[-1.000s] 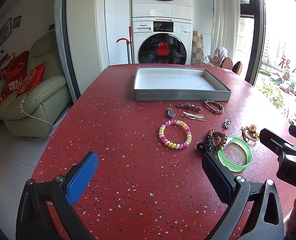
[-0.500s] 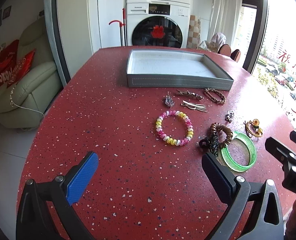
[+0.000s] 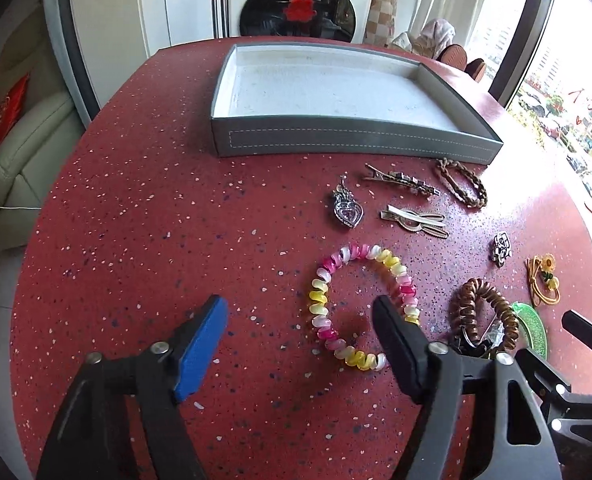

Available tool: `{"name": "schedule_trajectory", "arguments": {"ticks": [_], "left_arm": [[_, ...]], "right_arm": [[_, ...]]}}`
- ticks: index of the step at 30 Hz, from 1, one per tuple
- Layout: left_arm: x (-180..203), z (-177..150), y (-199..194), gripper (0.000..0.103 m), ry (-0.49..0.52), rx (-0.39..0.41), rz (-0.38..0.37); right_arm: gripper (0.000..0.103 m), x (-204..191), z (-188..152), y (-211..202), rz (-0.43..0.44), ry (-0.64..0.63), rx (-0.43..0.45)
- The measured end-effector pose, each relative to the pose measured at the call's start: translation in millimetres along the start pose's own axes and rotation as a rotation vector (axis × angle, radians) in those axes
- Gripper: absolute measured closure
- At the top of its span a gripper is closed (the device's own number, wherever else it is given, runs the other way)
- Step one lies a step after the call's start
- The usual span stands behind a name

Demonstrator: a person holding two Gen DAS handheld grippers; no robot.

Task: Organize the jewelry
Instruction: 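Grasp the pink-yellow beaded bracelet with the left tool while the right tool grasps the green bangle, then carry the beaded bracelet into the tray and open the left tool while the right tool releases the bangle there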

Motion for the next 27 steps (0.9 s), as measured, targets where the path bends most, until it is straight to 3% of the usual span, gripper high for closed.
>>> {"name": "schedule_trajectory", "arguments": {"ticks": [3, 5, 7, 10, 15, 19, 27], "left_arm": [[9, 3, 1, 0.032, 0.055, -0.003, 0.032], [16, 5, 0, 0.046, 0.087, -0.001, 0.014], [24, 9, -1, 0.076, 0.136, -0.007, 0.018], [30, 11, -2, 0.076, 0.173, 0.001, 0.023], [19, 10, -9, 0.076, 0.107, 0.025, -0.074], [7, 14, -20, 0.076, 0.07, 0.042, -0.108], [-15, 53, -44, 0.076, 0.035, 0.088, -0.152]], "right_arm": [[0.042, -2, -1, -2, 0.013, 0.0, -0.002], [0.061, -4, -2, -4, 0.015, -0.008, -0.001], [0.079, -5, -2, -4, 0.019, -0.006, -0.002], [0.095, -1, -2, -6, 0.038, 0.015, -0.006], [0.095, 17, 4, -15, 0.101, 0.071, -0.003], [0.095, 26, 17, -34, 0.149, 0.087, 0.021], [0.095, 14, 90, -43, 0.221, 0.101, 0.06]]}}
Point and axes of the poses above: each gripper's, at about its wrist camera, not at the fingertips, and y roughly the way its jaws point, x to its right, z to its top, the point moved 2 cm from there along y, roughly the way its jaws point, and after that the axes turned 15 degrees about y, right-handed, at the moved point
